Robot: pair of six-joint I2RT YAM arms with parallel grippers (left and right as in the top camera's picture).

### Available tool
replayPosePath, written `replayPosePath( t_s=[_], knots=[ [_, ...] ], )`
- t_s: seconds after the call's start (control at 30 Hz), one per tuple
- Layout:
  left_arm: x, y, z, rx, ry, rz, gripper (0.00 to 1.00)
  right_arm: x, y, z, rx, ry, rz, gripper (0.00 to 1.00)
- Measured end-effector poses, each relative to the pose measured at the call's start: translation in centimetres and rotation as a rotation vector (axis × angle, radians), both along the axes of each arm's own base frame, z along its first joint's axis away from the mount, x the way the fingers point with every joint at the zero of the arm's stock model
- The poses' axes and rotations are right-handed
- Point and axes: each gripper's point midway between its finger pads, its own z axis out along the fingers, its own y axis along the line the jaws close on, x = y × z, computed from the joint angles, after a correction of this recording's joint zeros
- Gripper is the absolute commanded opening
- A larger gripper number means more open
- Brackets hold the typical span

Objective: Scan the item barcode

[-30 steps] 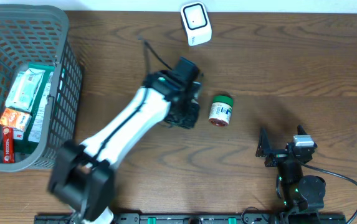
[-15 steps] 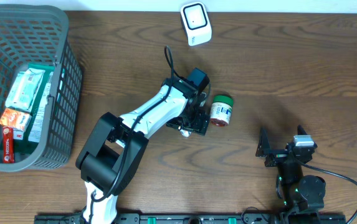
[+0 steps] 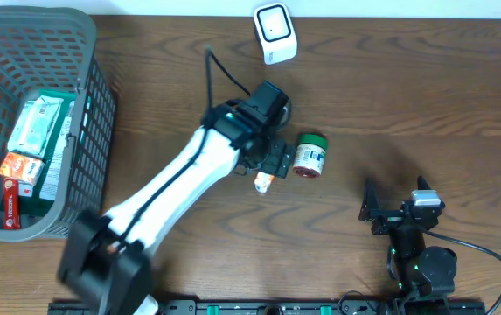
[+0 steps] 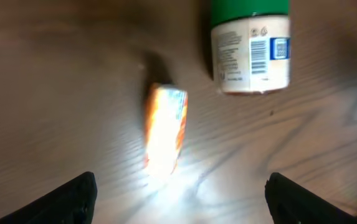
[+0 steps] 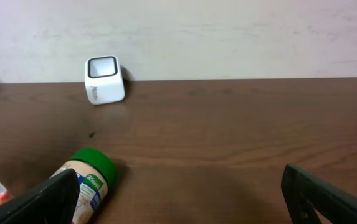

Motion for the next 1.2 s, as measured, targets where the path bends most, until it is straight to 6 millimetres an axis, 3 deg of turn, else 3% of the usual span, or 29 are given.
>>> replayPosePath(
  t_s=[0.13,0.23,0.37,0.43,0.5,0.67,0.83,1.0,1.2],
  knots=[
    [0.2,3.8,5.5,0.052,-0.103,0.073,0.87,0.0,0.0,0.0,0.000,0.000,0.000,0.99],
    [1.9,8.9,11.3,0.073,-0.226,0.214,0.87,0.0,0.0,0.0,0.000,0.000,0.000,0.99],
    [4.1,18.8,19.1,0.088,-0.434,0.512,0.87,0.0,0.0,0.0,0.000,0.000,0.000,0.99],
    [3.9,24.3,21.6,0.116,-0.505,0.673,0.87,0.0,0.0,0.0,0.000,0.000,0.000,0.99],
    [3.0,29.4,22.6,0.165,-0.533,0.825,0.87,0.0,0.0,0.0,0.000,0.000,0.000,0.99],
    [0.9,38.8,21.1,0.278,-0.460,1.103,0.87,0.0,0.0,0.0,0.000,0.000,0.000,0.99],
    [-0.1,45.1,16.9,0.342,-0.311,1.281,0.87,0.0,0.0,0.0,0.000,0.000,0.000,0.99],
    [-0.2,48.5,11.6,0.353,-0.139,1.413,0.88,0.0,0.0,0.0,0.000,0.000,0.000,0.99],
    [0.1,49.8,4.7,0.360,0.084,1.505,0.87,0.0,0.0,0.0,0.000,0.000,0.000,0.99]
  ],
)
